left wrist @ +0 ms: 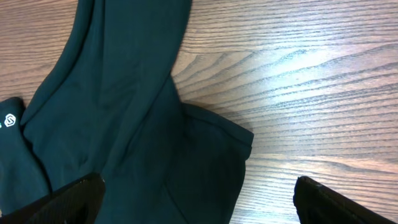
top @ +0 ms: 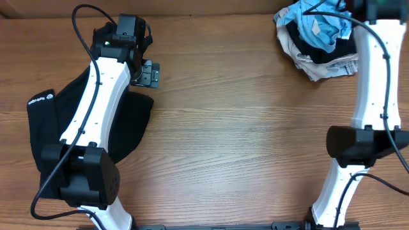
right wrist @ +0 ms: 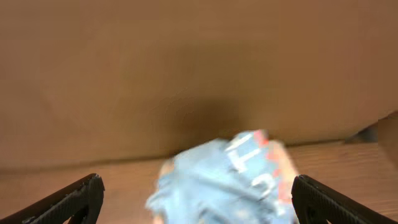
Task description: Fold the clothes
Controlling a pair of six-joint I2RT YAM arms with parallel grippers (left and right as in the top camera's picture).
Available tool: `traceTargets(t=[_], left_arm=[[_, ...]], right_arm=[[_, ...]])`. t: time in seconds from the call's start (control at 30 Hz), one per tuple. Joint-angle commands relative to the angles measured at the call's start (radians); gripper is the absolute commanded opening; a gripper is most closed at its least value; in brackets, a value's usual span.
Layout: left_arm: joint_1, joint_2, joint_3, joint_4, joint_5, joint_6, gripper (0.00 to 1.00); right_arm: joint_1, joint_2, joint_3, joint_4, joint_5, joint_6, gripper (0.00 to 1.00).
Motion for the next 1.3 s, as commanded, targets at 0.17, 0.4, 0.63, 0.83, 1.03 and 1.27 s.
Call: traceTargets(t=[0.17,0.4,0.63,0.83,1.03,1.27], left_arm=[[0.005,0.013,0.019,0.004,-0.002,0.019,1.0],[0.005,0.013,0.019,0.004,-0.003,0.019,1.0],[0.005,0.013,0.019,0.004,-0.003,0.019,1.0],[0.005,0.013,0.019,0.004,-0.003,0.019,1.0],[0.005,0.013,0.019,0.004,-0.003,0.019,1.0],[0.005,0.013,0.019,0.004,-0.003,0.019,1.0]], right_arm=[[-0.082,0.25,-0.008,0.087,-0.034,0.098,1.0],[-0.09,0.476,-0.009,-0.017,-0.108,0.101,1.0],[-0.09,0.53,-0.005,-0.066,-0.166,0.145,1.0],[-0.09,0.387,0.111,-0.156,-0.165,0.173,1.0],[-0.09,0.135,0.319,-0.355,-0.135,0.165,1.0],[-0.089,-0.224,0.41,-0.432,-0.14,0.166,1.0]])
